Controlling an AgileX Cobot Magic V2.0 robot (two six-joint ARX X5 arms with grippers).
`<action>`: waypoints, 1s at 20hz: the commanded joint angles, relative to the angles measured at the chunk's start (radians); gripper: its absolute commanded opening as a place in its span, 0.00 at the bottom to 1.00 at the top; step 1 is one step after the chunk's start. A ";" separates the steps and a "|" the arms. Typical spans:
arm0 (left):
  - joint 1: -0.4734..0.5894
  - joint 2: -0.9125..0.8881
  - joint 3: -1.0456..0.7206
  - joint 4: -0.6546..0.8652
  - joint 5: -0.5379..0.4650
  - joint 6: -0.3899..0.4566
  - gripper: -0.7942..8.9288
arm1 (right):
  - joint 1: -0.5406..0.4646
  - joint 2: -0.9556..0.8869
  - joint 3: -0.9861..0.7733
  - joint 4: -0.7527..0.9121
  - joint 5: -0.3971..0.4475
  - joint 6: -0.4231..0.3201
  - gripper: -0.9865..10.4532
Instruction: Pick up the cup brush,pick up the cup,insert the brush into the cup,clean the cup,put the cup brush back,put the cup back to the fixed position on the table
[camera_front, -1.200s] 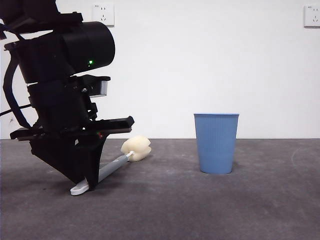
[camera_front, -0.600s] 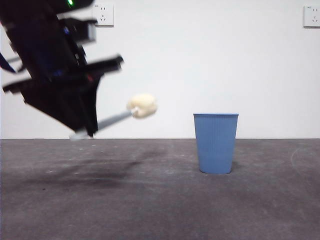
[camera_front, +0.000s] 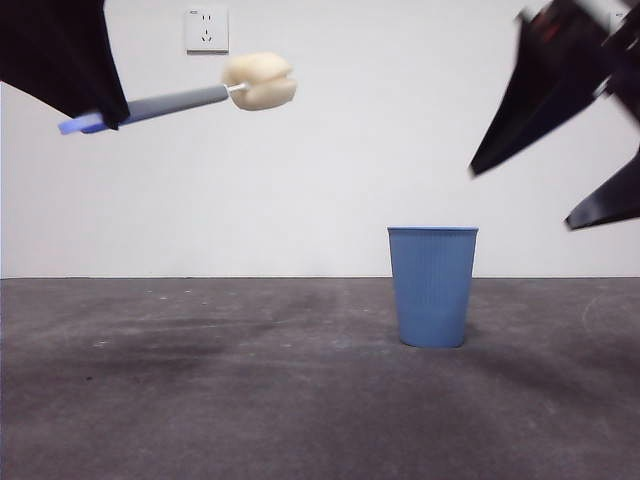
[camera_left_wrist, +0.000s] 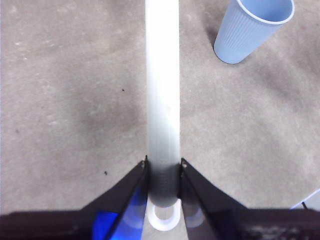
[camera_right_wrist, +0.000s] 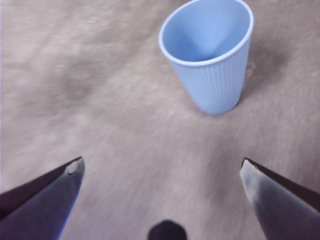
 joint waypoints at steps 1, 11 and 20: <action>-0.003 -0.015 -0.003 -0.020 0.002 0.021 0.07 | 0.067 0.081 -0.027 0.125 0.116 0.006 0.57; -0.003 -0.019 -0.003 -0.093 0.002 0.024 0.07 | 0.092 0.500 -0.028 0.591 0.253 -0.103 0.57; -0.003 -0.019 -0.003 -0.100 0.003 0.015 0.07 | 0.011 0.690 -0.027 0.911 0.242 -0.109 0.57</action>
